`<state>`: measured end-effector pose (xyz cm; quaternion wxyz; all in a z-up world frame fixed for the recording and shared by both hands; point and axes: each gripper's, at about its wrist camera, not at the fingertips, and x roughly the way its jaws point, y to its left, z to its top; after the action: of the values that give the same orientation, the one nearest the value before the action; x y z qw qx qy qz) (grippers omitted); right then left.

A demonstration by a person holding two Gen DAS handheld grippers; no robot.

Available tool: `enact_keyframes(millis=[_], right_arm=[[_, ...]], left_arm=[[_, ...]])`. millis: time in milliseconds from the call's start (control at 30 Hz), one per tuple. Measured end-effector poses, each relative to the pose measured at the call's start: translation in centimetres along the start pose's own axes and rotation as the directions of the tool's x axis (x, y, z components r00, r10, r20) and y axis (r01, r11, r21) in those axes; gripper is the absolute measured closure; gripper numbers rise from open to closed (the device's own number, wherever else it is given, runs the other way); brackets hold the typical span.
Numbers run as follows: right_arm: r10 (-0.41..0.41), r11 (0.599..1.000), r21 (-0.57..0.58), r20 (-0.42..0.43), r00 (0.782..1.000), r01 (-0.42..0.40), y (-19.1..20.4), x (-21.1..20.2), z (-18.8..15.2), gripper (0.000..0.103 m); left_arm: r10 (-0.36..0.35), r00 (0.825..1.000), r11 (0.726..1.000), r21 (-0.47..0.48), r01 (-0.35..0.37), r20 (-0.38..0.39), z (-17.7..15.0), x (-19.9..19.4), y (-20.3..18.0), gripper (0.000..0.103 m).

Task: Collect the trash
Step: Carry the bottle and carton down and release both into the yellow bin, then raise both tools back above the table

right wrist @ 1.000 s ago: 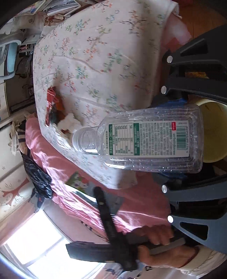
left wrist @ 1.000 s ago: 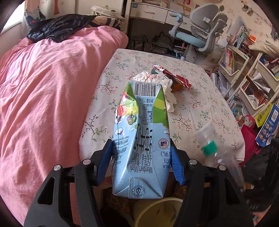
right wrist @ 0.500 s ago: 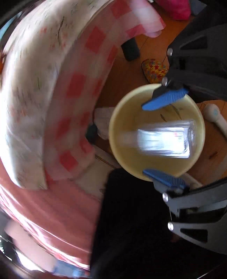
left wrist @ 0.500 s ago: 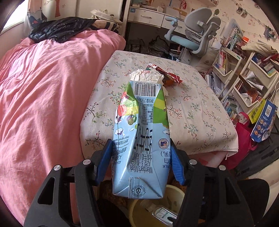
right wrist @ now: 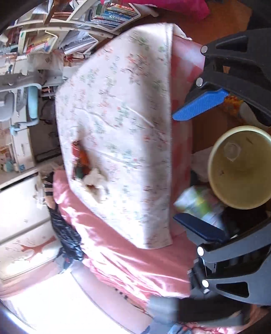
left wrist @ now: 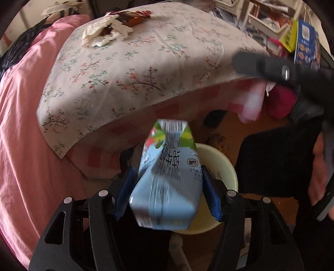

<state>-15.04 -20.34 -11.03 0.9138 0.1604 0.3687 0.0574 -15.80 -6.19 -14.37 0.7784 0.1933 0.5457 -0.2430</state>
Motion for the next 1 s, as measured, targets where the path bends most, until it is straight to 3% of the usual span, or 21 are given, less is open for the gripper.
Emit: enact_keyframes(millis=[67,167,267,400,533,600,700,733,867,1000], right_arm=[[0.003,1.000,-0.019,0.016,1.000,-0.003,0.1,-0.1,1.5,0.013],[0.006,0.998,-0.060,0.047,0.999,-0.004,0.5,-1.8,3.6,0.013],[0.005,0.993,-0.116,0.103,0.995,0.007,0.9,-3.3,5.7,0.011],[-0.015,0.978,-0.202,0.184,0.983,0.052,1.2,-4.2,7.6,0.009],[-0.055,0.965,-0.236,0.240,0.969,0.113,0.5,-3.4,8.8,0.008],[-0.084,0.972,-0.199,0.192,0.978,0.123,-0.5,-1.7,8.7,0.008],[-0.056,0.987,-0.139,0.138,0.989,0.075,-1.5,-0.6,8.9,0.008],[-0.058,0.988,-0.135,0.130,0.990,0.075,-1.6,-0.5,8.9,0.008],[-0.056,0.993,-0.099,0.094,0.994,0.065,-1.8,-0.1,9.0,0.008],[-0.068,0.991,-0.109,0.079,0.994,0.077,-1.5,-0.1,8.8,0.008]], left_arm=[[0.033,0.999,0.999,0.033,-0.033,0.000,-0.1,0.0,-0.5,0.025],[0.066,0.997,0.998,0.014,-0.067,0.027,0.2,-0.5,-0.2,0.020],[0.099,0.989,0.993,-0.067,-0.092,0.112,1.2,-2.1,1.3,0.020],[0.186,0.947,0.964,-0.237,-0.123,0.263,3.0,-5.6,4.4,0.013],[0.244,0.912,0.922,-0.370,-0.113,0.331,5.3,-7.9,8.1,0.011],[0.283,0.894,0.907,-0.401,-0.131,0.347,6.5,-8.6,9.5,0.010],[0.325,0.874,0.881,-0.452,-0.141,0.361,7.6,-8.8,11.6,0.008],[0.335,0.874,0.868,-0.477,-0.141,0.352,7.6,-8.4,12.4,0.008],[0.313,0.903,0.829,-0.549,-0.110,0.293,7.2,-7.0,14.6,0.008],[0.343,0.885,0.840,-0.524,-0.139,0.314,6.4,-7.5,13.6,0.008]])
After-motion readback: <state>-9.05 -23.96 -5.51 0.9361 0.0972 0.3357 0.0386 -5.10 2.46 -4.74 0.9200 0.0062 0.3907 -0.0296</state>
